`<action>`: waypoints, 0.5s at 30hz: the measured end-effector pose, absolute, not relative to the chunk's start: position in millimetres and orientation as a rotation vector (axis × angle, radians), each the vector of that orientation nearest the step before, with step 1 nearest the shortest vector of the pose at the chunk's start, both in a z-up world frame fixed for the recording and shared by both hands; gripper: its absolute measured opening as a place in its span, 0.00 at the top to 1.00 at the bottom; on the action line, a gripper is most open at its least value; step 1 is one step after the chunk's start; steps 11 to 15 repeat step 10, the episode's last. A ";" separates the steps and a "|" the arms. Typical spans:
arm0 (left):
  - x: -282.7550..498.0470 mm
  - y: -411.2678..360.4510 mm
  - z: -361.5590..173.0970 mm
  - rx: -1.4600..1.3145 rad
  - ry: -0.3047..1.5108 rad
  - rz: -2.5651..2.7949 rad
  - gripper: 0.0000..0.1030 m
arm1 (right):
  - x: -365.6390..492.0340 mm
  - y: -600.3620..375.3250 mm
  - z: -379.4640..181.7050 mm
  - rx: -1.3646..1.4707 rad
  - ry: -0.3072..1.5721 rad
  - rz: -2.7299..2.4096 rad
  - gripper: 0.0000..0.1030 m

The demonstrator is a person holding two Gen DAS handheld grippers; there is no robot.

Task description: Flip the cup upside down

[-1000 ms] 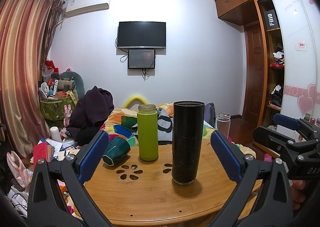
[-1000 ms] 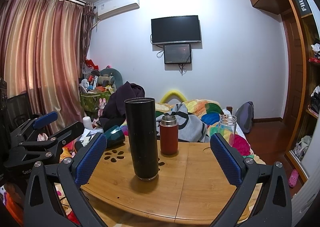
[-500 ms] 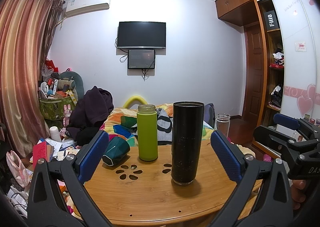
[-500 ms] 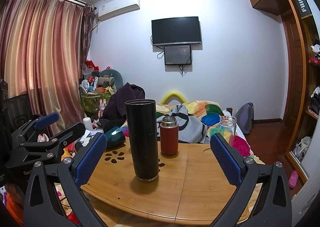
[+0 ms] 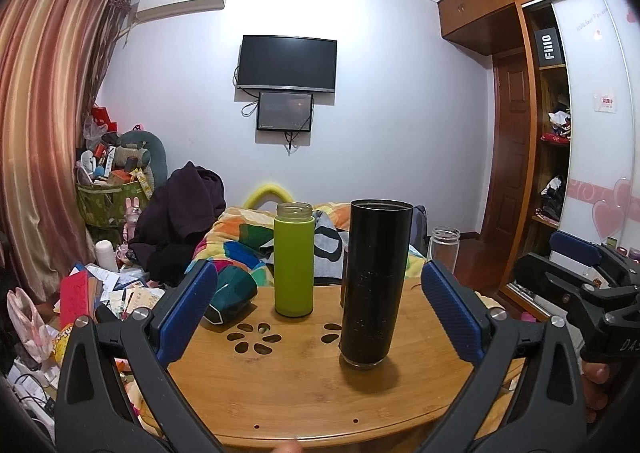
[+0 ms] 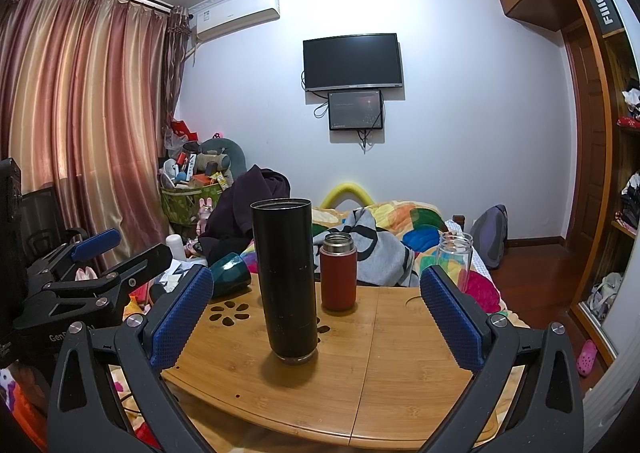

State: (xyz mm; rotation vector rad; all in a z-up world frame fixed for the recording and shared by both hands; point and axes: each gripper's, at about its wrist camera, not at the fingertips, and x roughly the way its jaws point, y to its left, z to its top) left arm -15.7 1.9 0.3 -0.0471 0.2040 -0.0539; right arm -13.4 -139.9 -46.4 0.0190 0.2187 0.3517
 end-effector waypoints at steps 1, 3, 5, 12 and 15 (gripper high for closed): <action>-15.6 1.1 0.2 -0.045 0.204 -0.053 0.00 | -13.4 -139.8 -46.4 0.019 0.220 0.352 0.00; -15.6 1.9 -0.1 -0.045 0.205 -0.056 0.00 | -13.6 -139.3 -45.4 0.019 0.221 0.353 0.00; -15.6 1.7 0.0 -0.046 0.207 -0.062 0.00 | -14.0 -139.3 -44.7 0.020 0.221 0.352 0.00; -15.9 2.7 -0.1 -0.053 0.210 -0.070 0.00 | -13.8 -139.6 -45.1 0.020 0.220 0.352 0.00; -15.9 2.7 -0.1 -0.053 0.210 -0.070 0.00 | -13.8 -139.6 -45.1 0.020 0.220 0.352 0.00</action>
